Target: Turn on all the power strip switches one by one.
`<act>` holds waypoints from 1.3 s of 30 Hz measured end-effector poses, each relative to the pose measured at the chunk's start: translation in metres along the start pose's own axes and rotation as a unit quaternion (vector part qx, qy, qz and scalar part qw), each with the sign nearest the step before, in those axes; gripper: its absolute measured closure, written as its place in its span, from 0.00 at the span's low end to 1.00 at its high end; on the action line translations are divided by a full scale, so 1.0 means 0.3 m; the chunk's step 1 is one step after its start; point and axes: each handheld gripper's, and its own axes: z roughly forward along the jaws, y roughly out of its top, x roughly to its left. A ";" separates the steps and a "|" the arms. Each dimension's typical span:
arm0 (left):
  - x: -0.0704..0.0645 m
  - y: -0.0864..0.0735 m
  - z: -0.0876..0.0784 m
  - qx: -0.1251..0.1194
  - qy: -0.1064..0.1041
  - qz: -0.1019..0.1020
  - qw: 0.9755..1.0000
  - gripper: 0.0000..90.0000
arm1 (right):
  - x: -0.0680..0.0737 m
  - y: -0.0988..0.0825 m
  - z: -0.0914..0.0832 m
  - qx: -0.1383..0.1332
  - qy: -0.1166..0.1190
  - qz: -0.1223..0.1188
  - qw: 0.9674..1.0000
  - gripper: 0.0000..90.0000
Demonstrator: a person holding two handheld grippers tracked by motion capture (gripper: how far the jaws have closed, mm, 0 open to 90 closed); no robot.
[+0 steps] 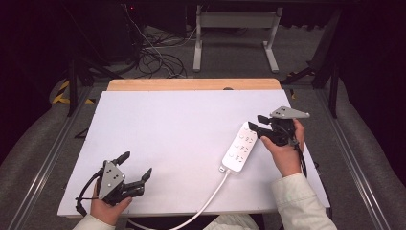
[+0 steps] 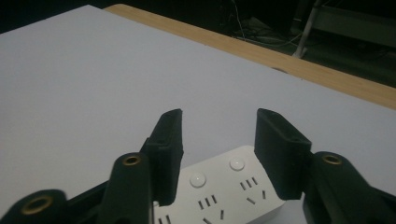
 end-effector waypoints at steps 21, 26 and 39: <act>-0.004 0.001 -0.001 0.002 -0.002 -0.001 1.000 0.16 | 0.098 -0.095 -0.189 -0.031 0.092 -0.019 0.995 0.23; -0.001 0.000 -0.003 0.003 -0.002 -0.002 1.000 0.16 | 0.113 -0.153 -0.201 -0.036 0.111 -0.033 0.993 0.23; -0.003 -0.001 0.001 0.009 -0.009 -0.001 1.000 0.16 | 0.124 -0.295 -0.167 -0.015 0.138 -0.037 0.990 0.23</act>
